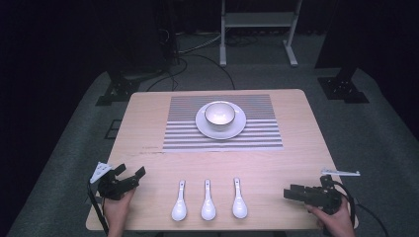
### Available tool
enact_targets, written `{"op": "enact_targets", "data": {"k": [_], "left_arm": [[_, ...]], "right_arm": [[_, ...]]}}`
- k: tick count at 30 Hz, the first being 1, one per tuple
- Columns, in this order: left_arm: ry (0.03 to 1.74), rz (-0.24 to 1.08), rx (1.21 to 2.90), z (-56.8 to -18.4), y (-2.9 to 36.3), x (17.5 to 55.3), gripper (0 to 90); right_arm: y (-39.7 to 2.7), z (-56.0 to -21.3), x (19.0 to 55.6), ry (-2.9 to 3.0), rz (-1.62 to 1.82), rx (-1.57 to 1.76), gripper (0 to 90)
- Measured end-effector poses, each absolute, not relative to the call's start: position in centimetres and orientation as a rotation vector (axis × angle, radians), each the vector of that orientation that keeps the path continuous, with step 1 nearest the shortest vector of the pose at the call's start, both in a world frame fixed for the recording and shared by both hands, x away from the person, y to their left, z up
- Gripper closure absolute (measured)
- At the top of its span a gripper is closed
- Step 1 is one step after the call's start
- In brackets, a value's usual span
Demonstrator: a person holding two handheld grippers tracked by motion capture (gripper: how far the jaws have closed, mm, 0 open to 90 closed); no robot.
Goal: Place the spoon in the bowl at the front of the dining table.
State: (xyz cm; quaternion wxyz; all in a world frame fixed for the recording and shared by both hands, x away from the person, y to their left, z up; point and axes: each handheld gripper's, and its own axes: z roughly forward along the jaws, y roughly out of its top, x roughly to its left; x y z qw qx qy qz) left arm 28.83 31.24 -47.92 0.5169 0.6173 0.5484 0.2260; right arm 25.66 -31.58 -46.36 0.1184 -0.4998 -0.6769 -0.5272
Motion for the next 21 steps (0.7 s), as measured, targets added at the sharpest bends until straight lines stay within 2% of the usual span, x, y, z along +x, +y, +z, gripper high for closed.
{"op": "enact_targets", "data": {"k": [21], "left_arm": [[1.328,0.524,1.478,-48.0,31.3,29.0,6.2]], "right_arm": [[-23.1,-43.7,28.5,-2.052,-1.374,-1.255,24.2]]}}
